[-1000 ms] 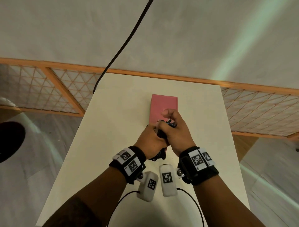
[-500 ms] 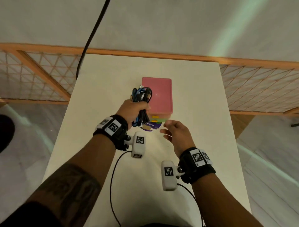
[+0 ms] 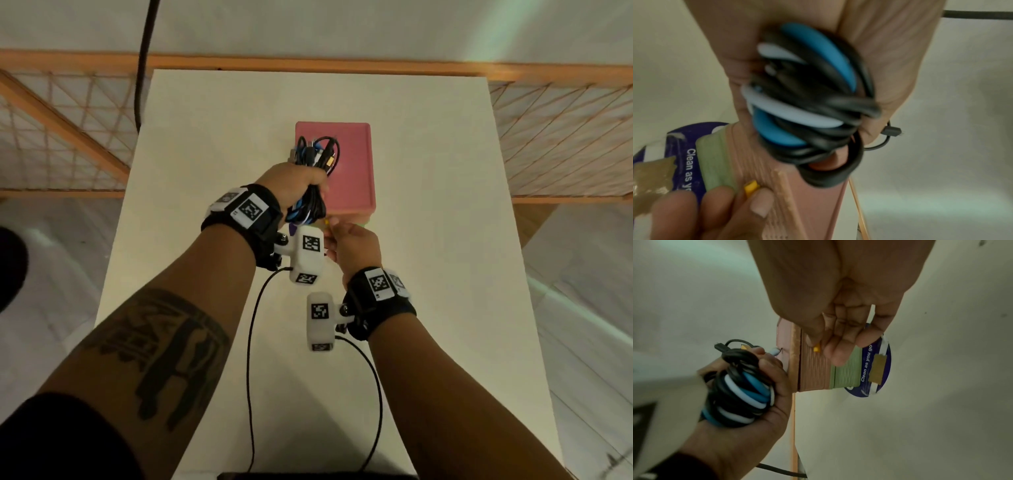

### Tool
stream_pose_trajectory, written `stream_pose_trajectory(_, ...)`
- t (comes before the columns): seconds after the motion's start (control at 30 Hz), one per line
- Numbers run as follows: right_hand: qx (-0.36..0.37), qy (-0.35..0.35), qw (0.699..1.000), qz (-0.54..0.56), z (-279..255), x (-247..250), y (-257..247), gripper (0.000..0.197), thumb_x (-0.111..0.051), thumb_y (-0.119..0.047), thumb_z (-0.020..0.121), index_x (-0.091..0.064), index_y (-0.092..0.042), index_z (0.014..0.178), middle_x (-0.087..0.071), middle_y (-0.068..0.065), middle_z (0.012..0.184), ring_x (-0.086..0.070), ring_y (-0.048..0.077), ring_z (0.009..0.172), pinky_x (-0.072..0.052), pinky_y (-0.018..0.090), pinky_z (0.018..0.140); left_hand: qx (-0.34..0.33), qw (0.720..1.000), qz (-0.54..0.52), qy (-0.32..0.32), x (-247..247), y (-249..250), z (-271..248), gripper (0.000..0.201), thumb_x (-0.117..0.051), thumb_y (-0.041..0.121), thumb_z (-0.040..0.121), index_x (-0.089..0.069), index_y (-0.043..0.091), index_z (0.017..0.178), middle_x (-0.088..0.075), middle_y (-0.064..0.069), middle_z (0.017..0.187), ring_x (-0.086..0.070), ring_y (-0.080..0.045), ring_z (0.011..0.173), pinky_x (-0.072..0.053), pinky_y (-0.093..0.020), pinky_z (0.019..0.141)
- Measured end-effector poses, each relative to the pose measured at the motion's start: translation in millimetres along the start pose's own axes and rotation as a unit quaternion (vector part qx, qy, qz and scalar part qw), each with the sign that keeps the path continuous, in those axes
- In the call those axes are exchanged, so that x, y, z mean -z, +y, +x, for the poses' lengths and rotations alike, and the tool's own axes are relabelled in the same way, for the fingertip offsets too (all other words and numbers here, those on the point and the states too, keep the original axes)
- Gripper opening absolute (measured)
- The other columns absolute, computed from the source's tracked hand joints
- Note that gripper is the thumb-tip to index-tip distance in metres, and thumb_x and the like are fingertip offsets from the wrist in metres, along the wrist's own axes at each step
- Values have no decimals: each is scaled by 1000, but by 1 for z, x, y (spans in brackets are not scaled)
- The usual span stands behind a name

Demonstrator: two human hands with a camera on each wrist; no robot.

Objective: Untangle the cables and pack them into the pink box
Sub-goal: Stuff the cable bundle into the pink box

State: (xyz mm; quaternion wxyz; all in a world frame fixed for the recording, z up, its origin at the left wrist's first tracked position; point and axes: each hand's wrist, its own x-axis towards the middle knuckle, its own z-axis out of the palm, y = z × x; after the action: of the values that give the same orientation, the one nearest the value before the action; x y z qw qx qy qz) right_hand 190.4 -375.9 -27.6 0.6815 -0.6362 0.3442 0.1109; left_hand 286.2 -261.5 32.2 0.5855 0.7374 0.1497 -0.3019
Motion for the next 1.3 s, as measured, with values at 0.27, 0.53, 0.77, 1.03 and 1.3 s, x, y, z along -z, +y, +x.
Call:
stream_pose_trajectory(0.27, -71, -28, 989, 125, -32, 6, 14, 12, -60, -23, 99, -63, -12, 95, -72, 0, 86, -69, 5, 69, -50, 32, 79, -12, 1000, 14, 6, 1, -3, 4, 24, -71, 21, 69, -68, 19, 45, -66, -1, 60, -61, -23, 59, -51, -35, 67)
stream_pose_trajectory(0.53, -109, -61, 982, 139, -78, 29, 61, 10, -61, -19, 99, -65, -11, 96, -73, 3, 89, -74, 19, 90, -53, 34, 87, -12, 1000, 13, -9, 5, -4, 6, 36, -70, 14, 80, -67, 18, 44, -64, -1, 59, -59, -18, 52, -49, -29, 57)
stream_pose_trajectory(0.77, -137, -34, 990, -11, -64, 51, 43, 70, -77, -53, 80, -42, -13, 126, -55, 1, 126, -57, 13, 112, -50, 40, 94, -5, 1000, -2, -12, 4, -2, 4, 35, -69, 12, 80, -66, 17, 45, -63, -3, 60, -59, -21, 55, -51, -29, 56)
stream_pose_trajectory(1.03, 16, 4, 986, -166, -11, 47, -5, 67, -67, -35, 94, -32, -10, 145, -60, 11, 130, -64, 29, 113, -53, 45, 100, -15, 1000, -10, 12, -4, 0, -17, 13, -76, 18, 69, -74, 9, 60, -70, -10, 68, -67, -30, 68, -59, -43, 72)
stream_pose_trajectory(1.3, 31, -55, 972, -225, -8, 51, 9, 33, -55, -10, 91, -58, -11, 124, -71, 12, 112, -67, 32, 101, -55, 50, 93, -11, 1000, 14, 19, -39, -59, -58, 10, -77, 13, 64, -76, 5, 69, -77, -13, 71, -74, -30, 70, -63, -46, 69)
